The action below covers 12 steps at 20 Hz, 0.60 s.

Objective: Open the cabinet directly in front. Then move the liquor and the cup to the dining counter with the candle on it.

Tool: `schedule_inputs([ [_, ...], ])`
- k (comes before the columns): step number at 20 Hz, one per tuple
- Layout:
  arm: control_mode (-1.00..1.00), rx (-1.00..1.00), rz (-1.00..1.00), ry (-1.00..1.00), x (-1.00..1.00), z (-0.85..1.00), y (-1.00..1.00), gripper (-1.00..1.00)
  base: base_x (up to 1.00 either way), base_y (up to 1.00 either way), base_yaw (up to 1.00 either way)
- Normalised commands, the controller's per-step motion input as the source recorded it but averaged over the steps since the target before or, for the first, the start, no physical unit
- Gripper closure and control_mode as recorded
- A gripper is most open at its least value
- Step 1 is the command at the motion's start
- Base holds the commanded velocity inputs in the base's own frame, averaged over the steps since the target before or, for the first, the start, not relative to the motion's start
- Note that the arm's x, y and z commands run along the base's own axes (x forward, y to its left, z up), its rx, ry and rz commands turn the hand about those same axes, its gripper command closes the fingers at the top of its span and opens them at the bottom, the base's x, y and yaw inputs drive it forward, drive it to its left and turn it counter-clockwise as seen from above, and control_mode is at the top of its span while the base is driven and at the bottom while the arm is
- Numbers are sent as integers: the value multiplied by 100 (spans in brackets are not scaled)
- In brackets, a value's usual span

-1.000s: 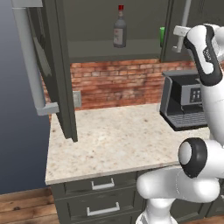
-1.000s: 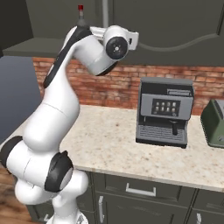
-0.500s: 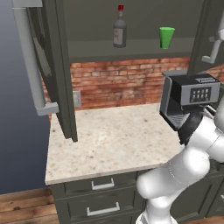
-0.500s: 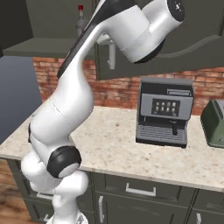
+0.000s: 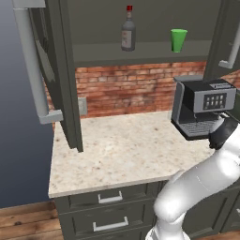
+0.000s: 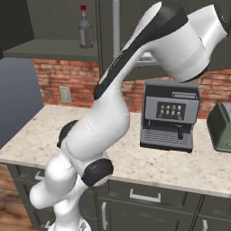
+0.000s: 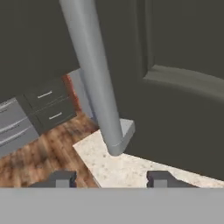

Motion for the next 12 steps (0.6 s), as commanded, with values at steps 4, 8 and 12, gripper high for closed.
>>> schedule_inputs([
  [4, -100, 25, 0, -50, -100, -100, -72, -100, 0, 0, 0],
  [8, -100, 2, 0, -24, -100, -100, -59, -100, 0, 0, 0],
  [12, -100, 13, -1, -47, -100, -100, 34, -100, 0, 0, 0],
])
